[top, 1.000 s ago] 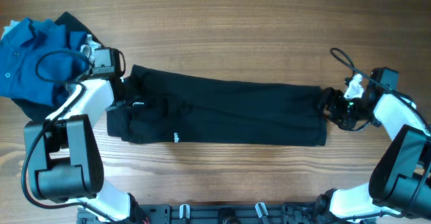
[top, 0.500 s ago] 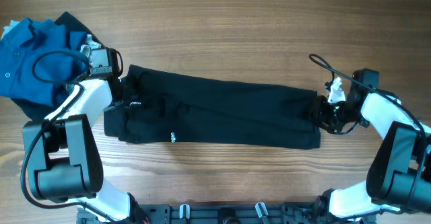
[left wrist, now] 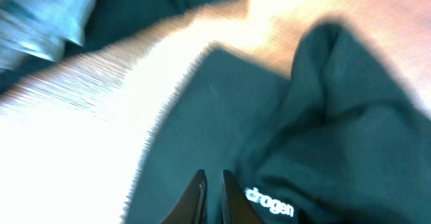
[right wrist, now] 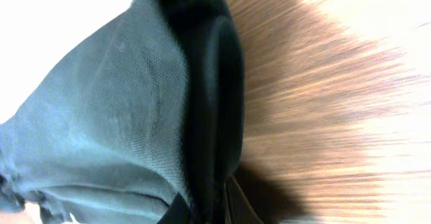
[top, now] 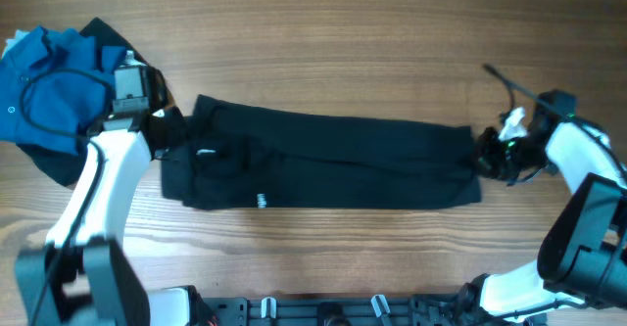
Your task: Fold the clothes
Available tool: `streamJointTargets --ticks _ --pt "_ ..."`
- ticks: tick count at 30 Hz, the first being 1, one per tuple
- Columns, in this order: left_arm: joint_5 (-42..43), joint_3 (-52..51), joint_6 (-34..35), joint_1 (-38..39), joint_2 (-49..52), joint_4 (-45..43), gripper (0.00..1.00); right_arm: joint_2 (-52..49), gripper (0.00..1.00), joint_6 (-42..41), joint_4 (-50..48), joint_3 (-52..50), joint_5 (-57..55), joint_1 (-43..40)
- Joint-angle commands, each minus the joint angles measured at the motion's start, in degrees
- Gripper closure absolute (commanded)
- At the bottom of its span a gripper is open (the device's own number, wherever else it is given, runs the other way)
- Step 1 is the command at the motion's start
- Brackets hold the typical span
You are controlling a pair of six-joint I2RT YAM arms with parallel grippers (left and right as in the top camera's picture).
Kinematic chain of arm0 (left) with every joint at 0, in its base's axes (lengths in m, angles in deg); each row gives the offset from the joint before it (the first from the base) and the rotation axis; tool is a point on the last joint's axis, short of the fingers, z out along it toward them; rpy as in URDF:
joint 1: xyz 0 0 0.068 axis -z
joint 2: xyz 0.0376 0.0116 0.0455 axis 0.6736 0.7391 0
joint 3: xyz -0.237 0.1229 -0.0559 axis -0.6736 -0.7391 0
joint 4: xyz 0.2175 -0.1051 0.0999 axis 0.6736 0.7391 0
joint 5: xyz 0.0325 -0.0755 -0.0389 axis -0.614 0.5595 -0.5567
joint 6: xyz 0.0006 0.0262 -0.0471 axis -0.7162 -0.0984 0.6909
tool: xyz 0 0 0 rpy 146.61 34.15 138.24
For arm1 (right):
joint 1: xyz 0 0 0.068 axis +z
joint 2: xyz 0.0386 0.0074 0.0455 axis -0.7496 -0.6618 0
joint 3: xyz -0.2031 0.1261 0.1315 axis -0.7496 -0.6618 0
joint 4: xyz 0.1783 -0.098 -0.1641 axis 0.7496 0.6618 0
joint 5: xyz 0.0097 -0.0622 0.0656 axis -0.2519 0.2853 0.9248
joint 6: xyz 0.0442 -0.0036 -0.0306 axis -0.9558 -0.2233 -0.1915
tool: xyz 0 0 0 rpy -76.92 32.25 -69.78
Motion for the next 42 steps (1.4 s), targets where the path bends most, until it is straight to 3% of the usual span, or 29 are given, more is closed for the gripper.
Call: streamJointTargets --ticks 1,8,13,18,22,29,42 --pt "2.2 1.4 -0.5 -0.5 -8.3 1.4 0.9 0.0 0.96 -1.9 5.6 9.5 -8.9 -2.4" --pt "6.9 1.4 -0.5 -0.4 -13.6 1.6 0.9 0.2 0.96 -1.7 13.5 19.6 -7.4 1.9" --pt "6.8 1.4 -0.5 -0.4 -13.4 2.6 0.89 0.1 0.96 -1.9 11.9 19.6 -7.2 13.9" --pt "6.8 1.4 -0.5 -0.4 -13.4 3.1 0.89 0.1 0.96 -11.0 9.5 19.6 -10.1 28.1" --pt "6.8 1.4 -0.5 -0.4 -13.4 3.3 0.89 -0.2 0.96 -17.1 8.8 19.5 -15.6 35.0" --pt "6.8 1.4 -0.5 -0.4 -13.4 3.5 0.89 -1.2 0.96 -21.4 6.7 19.5 -15.5 38.4" --pt "6.8 1.4 -0.5 -0.4 -13.4 3.5 0.89 -4.7 0.96 -19.5 4.7 19.1 -12.0 41.0"
